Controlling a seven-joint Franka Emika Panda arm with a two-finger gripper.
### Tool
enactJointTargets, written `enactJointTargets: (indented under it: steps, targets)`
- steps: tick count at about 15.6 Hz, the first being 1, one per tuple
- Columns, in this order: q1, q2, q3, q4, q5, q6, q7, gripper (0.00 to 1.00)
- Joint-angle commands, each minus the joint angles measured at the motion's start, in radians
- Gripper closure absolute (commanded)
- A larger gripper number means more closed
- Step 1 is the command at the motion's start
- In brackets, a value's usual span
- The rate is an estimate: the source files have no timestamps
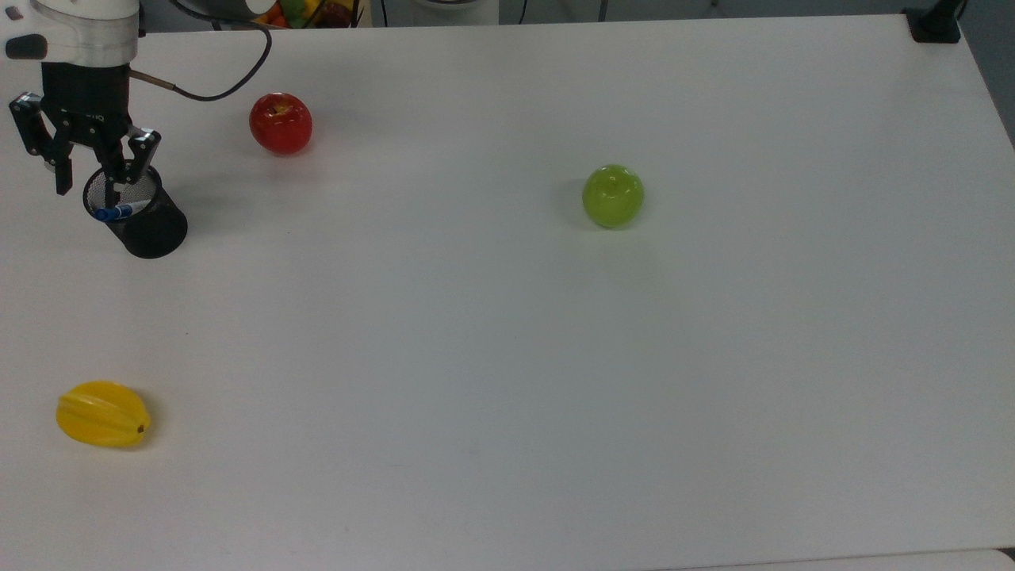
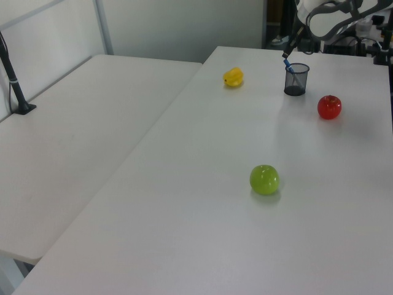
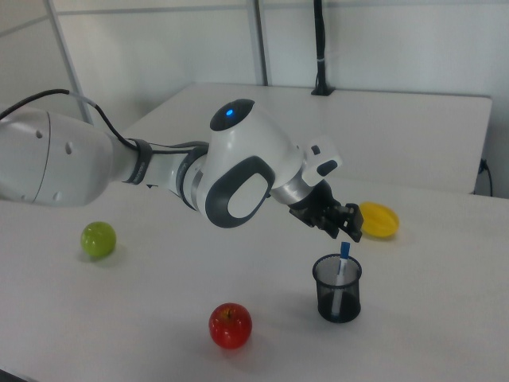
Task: Take marker pen
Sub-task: 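Lower the gripper into the cup and close on the blue-capped marker, then lift the marker out of the cup and carry it away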
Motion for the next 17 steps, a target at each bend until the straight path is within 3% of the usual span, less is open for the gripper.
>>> enactJointTargets:
  steps: [1,5,10,17]
  targets:
    - [-0.005,0.029,-0.004,-0.015,0.008,0.056,-0.028,0.48]
    - [-0.004,0.047,-0.004,-0.016,0.006,0.066,-0.029,0.53]
    - [0.001,0.052,0.004,-0.016,0.009,0.061,-0.017,1.00]
    - [0.007,-0.033,0.007,-0.015,0.012,0.050,0.001,1.00]
